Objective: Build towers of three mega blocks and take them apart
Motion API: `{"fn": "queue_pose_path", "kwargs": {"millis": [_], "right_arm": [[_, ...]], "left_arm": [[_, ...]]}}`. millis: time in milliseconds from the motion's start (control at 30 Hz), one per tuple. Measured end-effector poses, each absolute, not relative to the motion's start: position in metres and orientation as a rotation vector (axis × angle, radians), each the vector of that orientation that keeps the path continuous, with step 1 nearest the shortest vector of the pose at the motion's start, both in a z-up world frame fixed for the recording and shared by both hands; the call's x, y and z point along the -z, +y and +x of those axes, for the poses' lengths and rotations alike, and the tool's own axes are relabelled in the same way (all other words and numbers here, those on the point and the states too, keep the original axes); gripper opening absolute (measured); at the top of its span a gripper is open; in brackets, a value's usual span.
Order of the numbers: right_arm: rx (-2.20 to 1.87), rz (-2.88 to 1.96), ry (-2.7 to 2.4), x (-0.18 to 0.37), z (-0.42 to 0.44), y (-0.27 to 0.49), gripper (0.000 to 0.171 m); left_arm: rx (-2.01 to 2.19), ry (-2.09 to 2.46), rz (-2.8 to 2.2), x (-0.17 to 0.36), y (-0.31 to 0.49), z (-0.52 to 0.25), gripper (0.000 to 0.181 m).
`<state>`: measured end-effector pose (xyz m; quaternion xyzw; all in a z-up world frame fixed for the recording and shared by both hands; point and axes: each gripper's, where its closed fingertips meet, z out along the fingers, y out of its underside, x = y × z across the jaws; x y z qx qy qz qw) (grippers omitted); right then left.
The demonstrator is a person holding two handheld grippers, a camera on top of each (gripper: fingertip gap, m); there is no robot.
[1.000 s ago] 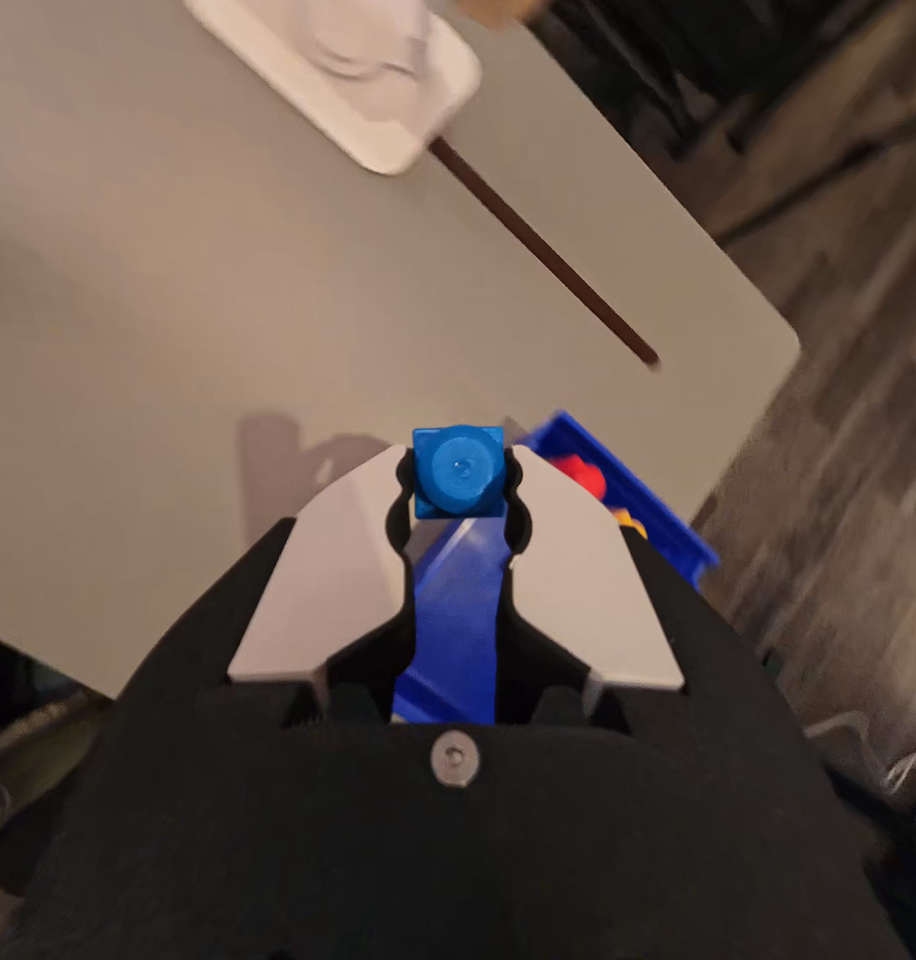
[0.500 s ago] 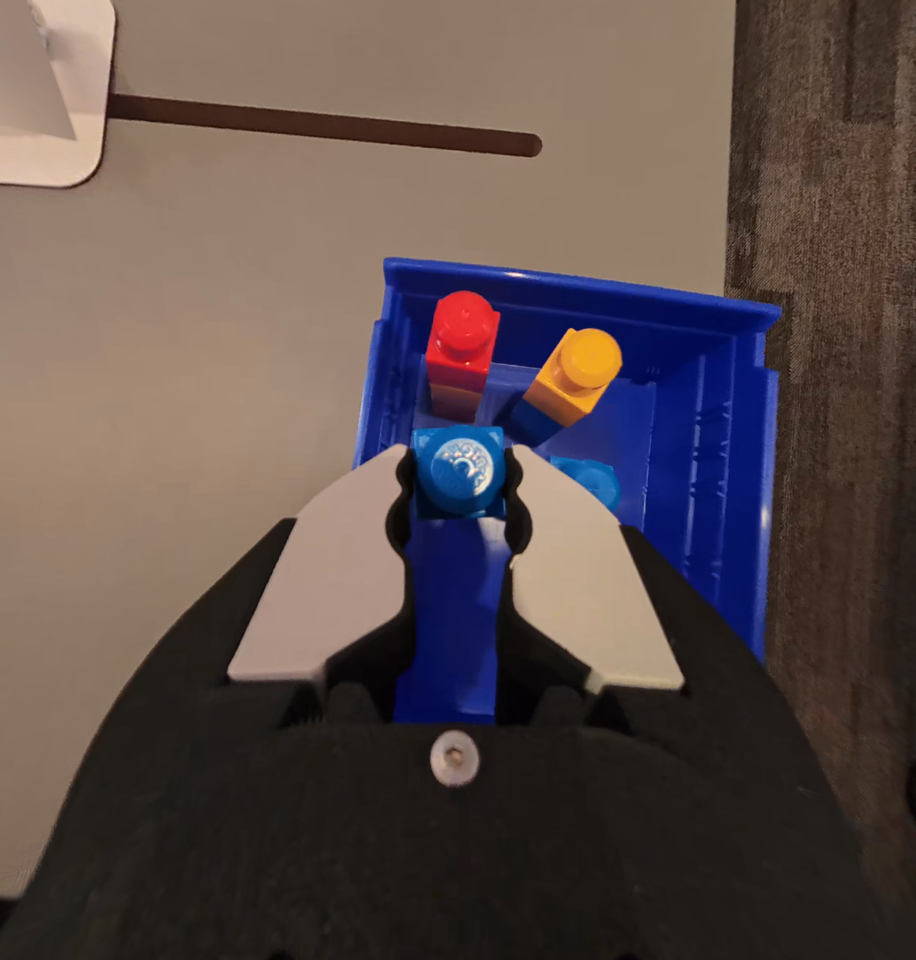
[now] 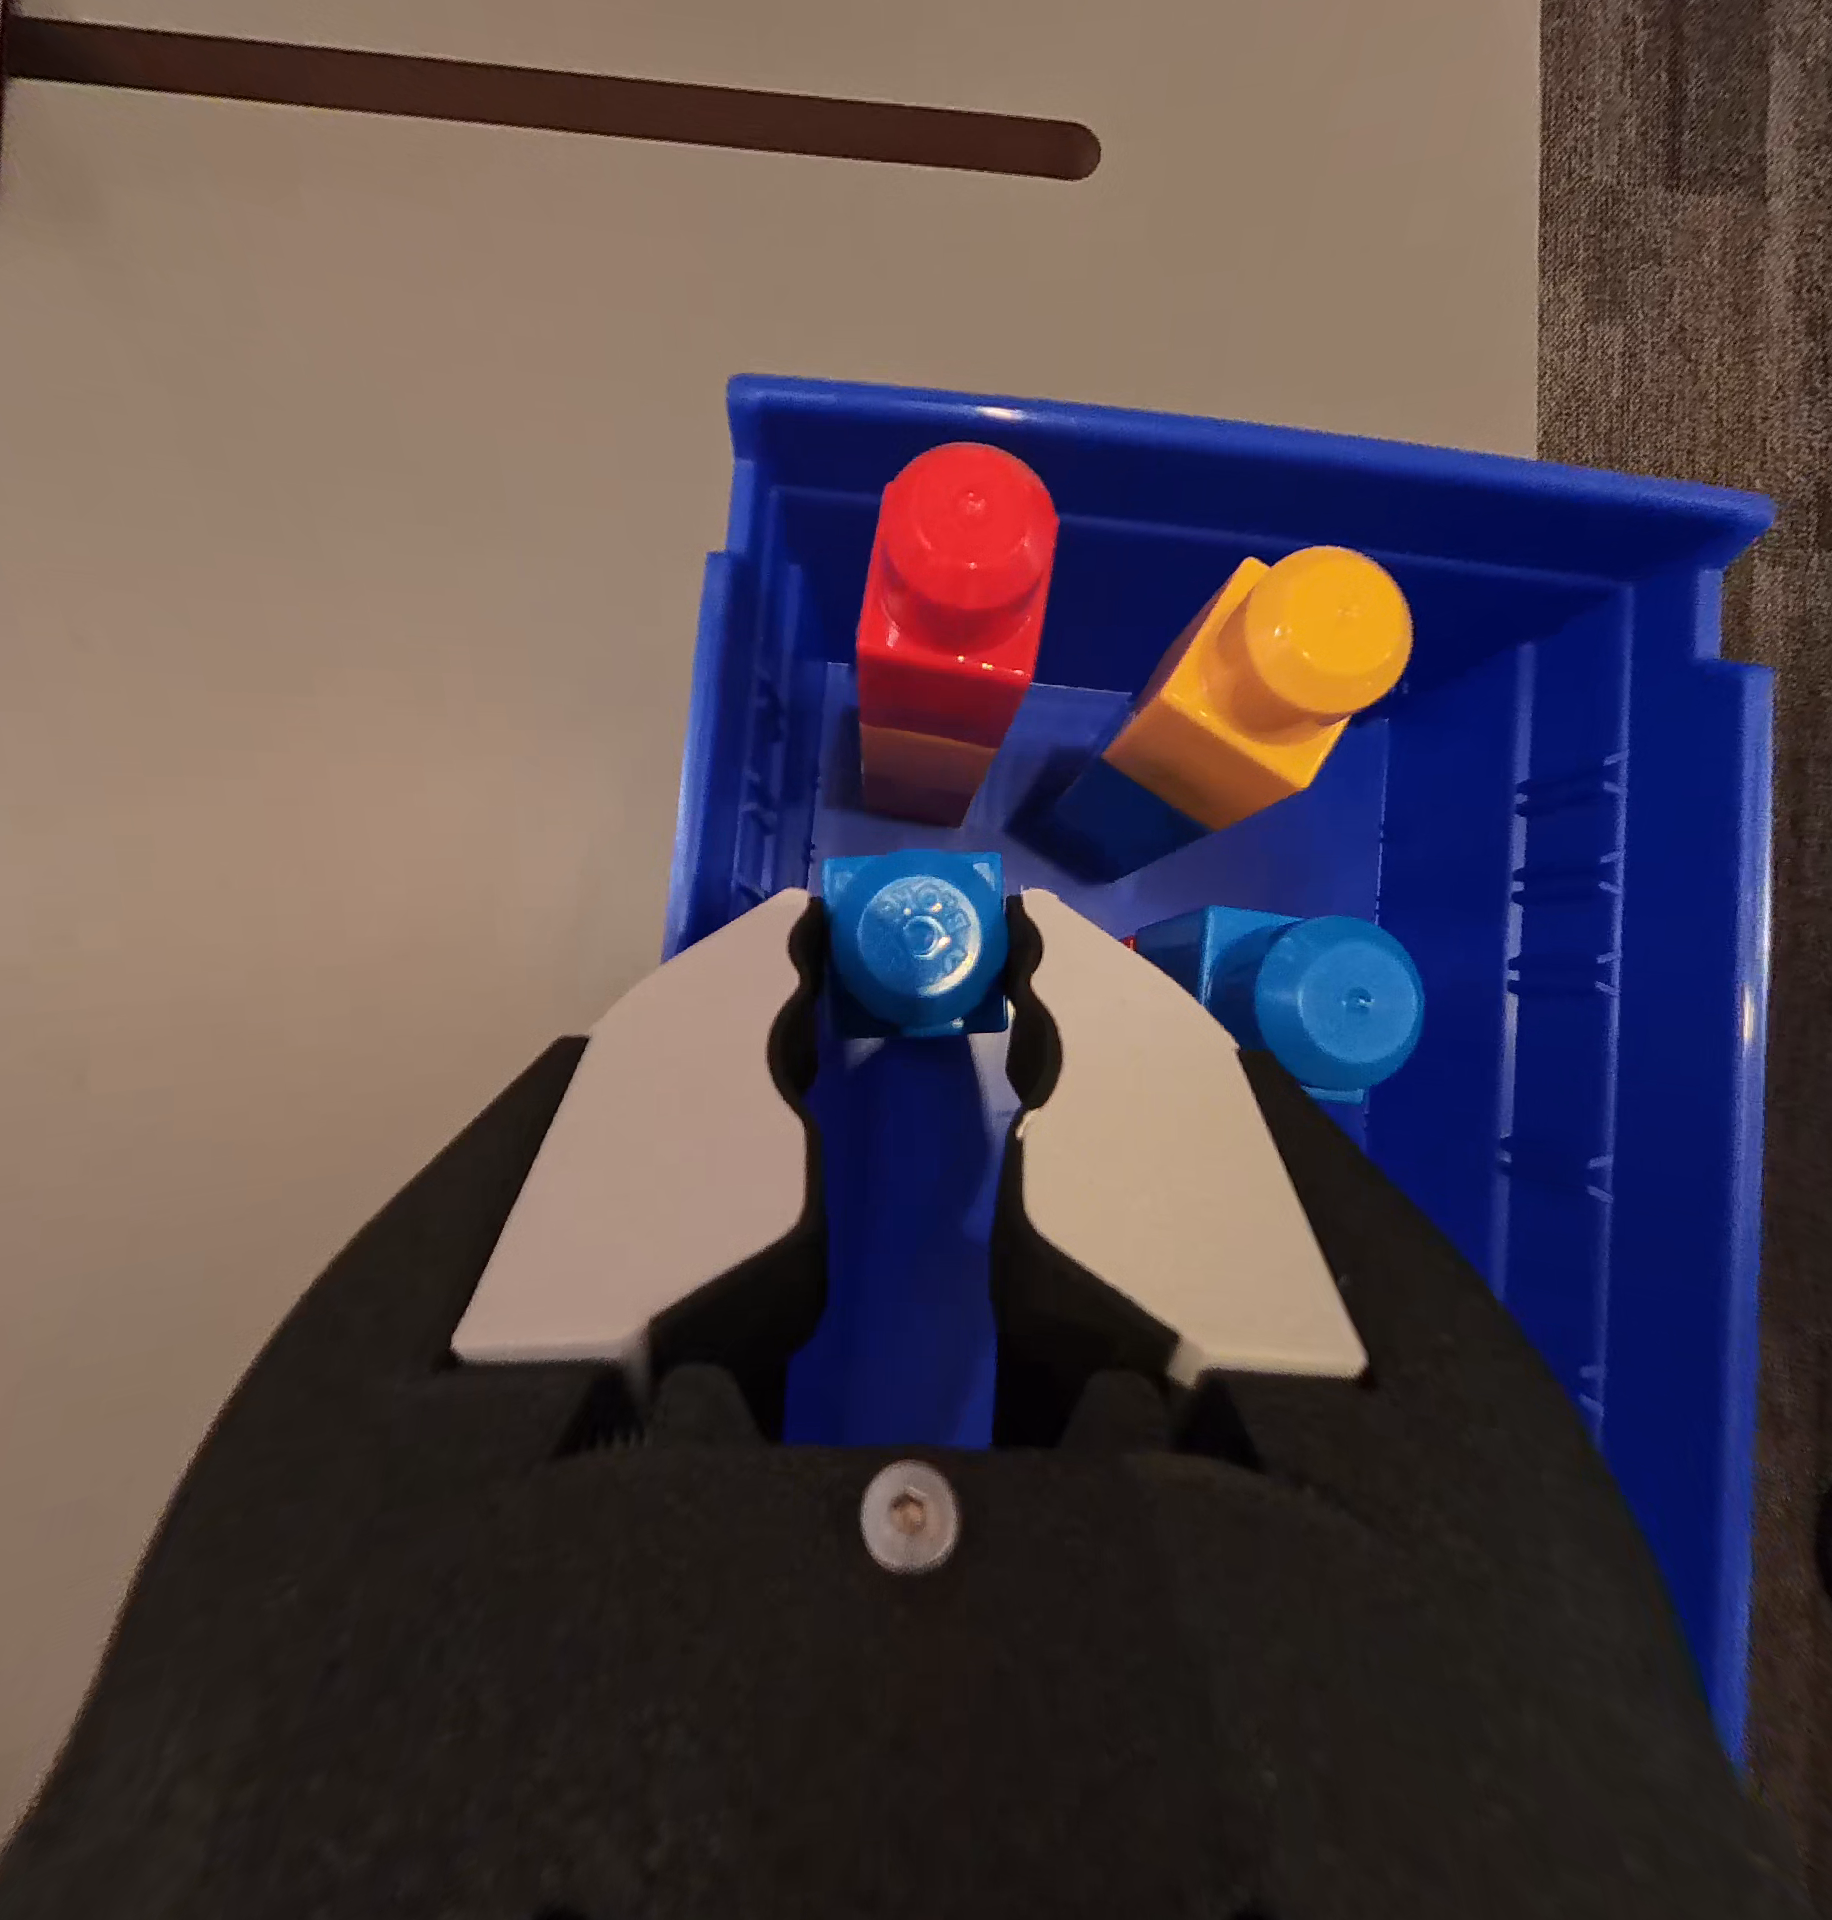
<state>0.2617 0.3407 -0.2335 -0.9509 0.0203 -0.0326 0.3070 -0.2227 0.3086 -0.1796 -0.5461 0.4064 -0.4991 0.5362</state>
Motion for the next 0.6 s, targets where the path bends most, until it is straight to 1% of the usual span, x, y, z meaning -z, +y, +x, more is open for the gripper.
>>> {"fn": "queue_pose_path", "kwargs": {"millis": [33,100,167,200,233,300,467,533,600], "right_arm": [[0.091,-2.52,0.049,0.233,0.262,0.34,0.033],[0.095,-2.51,0.045,0.23,0.262,0.341,0.053],[0.089,-2.476,0.026,0.221,0.261,0.344,0.058],[0.09,-2.461,0.021,0.215,0.26,0.344,0.064],[0.096,-2.449,0.023,0.208,0.261,0.344,0.074],[0.107,-2.409,0.0,0.187,0.257,0.342,0.084],[0.066,-2.205,-0.114,0.12,0.213,0.32,0.092],[0.002,-2.118,-0.165,0.106,0.182,0.305,0.095],[-0.103,-2.012,-0.224,0.105,0.143,0.291,0.094]], "left_arm": [[1.188,0.967,-1.3,0.179,0.309,-0.223,0.051],[1.185,0.968,-1.298,0.179,0.308,-0.223,0.051],[1.186,0.966,-1.298,0.179,0.309,-0.223,0.052],[1.188,0.965,-1.299,0.18,0.309,-0.223,0.052],[1.189,0.965,-1.301,0.18,0.309,-0.222,0.052],[1.187,0.965,-1.3,0.18,0.309,-0.222,0.052],[1.183,0.969,-1.291,0.178,0.307,-0.222,0.053],[1.186,0.968,-1.289,0.179,0.307,-0.221,0.054],[1.182,0.964,-1.288,0.18,0.308,-0.22,0.057]]}}
